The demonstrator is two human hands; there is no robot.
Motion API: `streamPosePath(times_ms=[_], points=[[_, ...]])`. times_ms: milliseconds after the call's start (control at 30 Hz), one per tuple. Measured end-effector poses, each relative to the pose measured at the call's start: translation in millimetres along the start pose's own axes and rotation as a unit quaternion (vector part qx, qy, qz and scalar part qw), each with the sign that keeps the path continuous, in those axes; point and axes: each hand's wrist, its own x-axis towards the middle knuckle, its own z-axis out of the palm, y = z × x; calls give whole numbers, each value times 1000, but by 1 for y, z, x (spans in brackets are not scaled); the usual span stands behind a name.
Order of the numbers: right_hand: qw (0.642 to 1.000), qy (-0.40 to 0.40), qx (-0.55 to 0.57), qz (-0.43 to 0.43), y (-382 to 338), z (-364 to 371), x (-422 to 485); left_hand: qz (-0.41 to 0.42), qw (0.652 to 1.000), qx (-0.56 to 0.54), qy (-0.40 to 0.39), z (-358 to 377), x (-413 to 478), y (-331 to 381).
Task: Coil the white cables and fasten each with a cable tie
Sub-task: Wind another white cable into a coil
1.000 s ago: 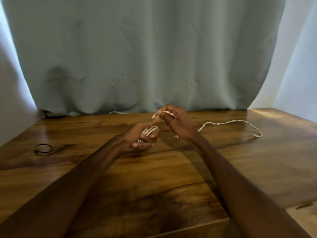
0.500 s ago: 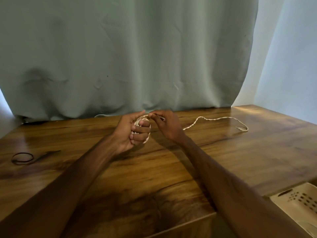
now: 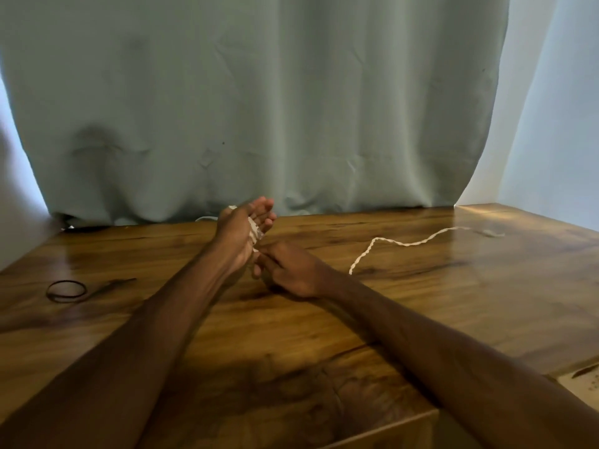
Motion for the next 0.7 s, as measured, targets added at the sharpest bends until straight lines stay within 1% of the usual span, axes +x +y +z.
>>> streamPosePath(times_ms=[133, 300, 500, 533, 600, 633, 700], points=[[1000, 16, -9, -1, 9, -4, -1, 3, 999, -18, -29, 11, -6, -1], [998, 28, -52, 4, 17, -14, -1, -11, 996, -48, -74, 11, -7, 4], [998, 27, -6, 52, 26, -18, -5, -65, 988, -95, -105, 13, -12, 15], [998, 32, -7, 62, 29, -20, -6, -69, 986, -94, -118, 14, -14, 16], [997, 33, -14, 70, 34, -24, -8, -56, 988, -49, -136, 17, -19, 13], [997, 29, -19, 68, 33, -24, -10, -45, 989, -26, -137, 19, -21, 10], [998, 16, -13, 57, 26, -25, -13, -29, 993, -14, -117, 17, -18, 4]])
